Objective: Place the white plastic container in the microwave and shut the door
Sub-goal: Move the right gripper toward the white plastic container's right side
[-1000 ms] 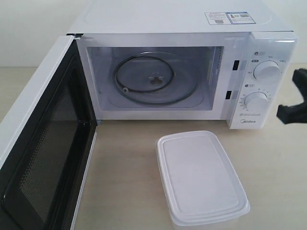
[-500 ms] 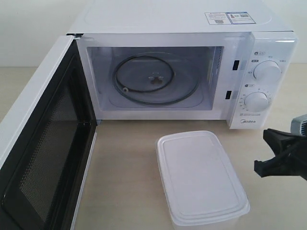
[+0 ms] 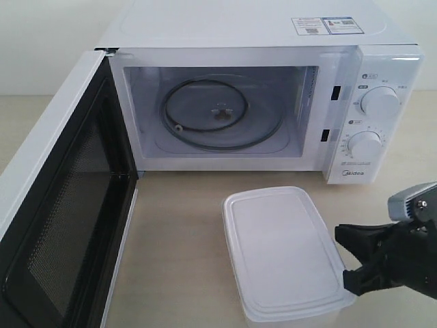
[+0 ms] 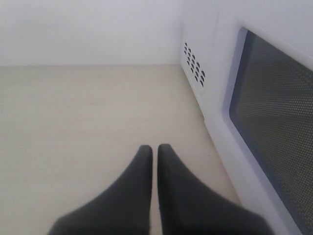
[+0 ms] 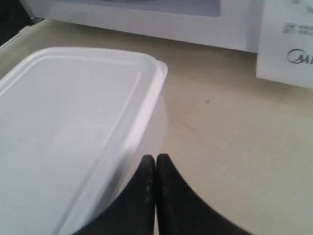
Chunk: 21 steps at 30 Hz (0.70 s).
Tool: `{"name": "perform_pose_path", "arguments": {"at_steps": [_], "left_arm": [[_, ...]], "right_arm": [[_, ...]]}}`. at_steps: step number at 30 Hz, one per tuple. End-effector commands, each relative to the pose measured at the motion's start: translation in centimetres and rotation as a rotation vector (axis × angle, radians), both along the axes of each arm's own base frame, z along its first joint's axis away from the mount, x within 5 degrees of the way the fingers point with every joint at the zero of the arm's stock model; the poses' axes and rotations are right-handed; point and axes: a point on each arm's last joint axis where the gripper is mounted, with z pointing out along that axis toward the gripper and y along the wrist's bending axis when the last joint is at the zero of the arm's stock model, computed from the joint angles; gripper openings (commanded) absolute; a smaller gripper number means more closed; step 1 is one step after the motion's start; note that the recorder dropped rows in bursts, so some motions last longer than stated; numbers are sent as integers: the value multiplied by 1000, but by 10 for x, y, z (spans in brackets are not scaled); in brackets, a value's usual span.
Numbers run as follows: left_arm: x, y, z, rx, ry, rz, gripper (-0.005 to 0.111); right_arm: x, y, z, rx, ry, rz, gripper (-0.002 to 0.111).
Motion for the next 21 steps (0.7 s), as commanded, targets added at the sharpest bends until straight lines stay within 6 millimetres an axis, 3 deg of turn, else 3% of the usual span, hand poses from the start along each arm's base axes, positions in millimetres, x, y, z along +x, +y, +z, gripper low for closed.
{"name": "perform_pose_path", "arguments": {"at_steps": [1, 3, 13, 21], "left_arm": [[0, 0, 0, -7, -3, 4, 4], [0, 0, 0, -7, -3, 4, 4], [0, 0, 0, -7, -3, 4, 4], [0, 0, 0, -7, -3, 4, 4]], "right_arm": [[-4, 7, -7, -68, 64, 163, 0], [1, 10, -11, -108, 128, 262, 0], [27, 24, 0, -26, 197, 417, 0], [39, 62, 4, -103, 216, 489, 0]]}}
